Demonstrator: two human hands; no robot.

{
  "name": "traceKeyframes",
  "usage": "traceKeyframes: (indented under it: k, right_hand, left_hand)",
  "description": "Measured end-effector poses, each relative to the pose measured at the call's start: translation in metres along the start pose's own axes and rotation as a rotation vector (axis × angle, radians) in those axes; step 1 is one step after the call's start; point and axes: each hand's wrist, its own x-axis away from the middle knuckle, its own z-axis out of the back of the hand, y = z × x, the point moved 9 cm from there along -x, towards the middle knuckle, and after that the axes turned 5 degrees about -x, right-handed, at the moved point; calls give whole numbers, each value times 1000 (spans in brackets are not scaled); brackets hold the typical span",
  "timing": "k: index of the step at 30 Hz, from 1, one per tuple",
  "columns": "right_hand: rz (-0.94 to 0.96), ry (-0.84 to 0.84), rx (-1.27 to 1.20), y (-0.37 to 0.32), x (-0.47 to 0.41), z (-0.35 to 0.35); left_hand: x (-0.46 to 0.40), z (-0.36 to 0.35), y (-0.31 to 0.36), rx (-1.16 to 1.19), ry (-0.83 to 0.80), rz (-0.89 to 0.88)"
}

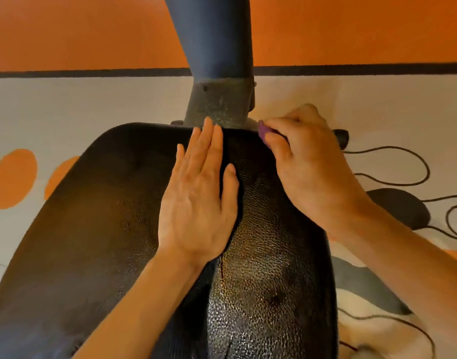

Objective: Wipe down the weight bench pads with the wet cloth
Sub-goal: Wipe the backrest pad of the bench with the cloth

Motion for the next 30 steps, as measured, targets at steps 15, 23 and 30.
traceKeyframes:
  k: [15,23,30]
  right_hand:
    - [-12,-367,111,-17,-41,-35]
    - [-65,-446,119,-33,-53,-43]
    - [-274,-456,7,-5,-25,0]
  left_hand:
    - [1,1,2,5,10,-10]
    - [-3,-1,1,-17,5,3]
    - [-3,-3,0,-33,-20,-4]
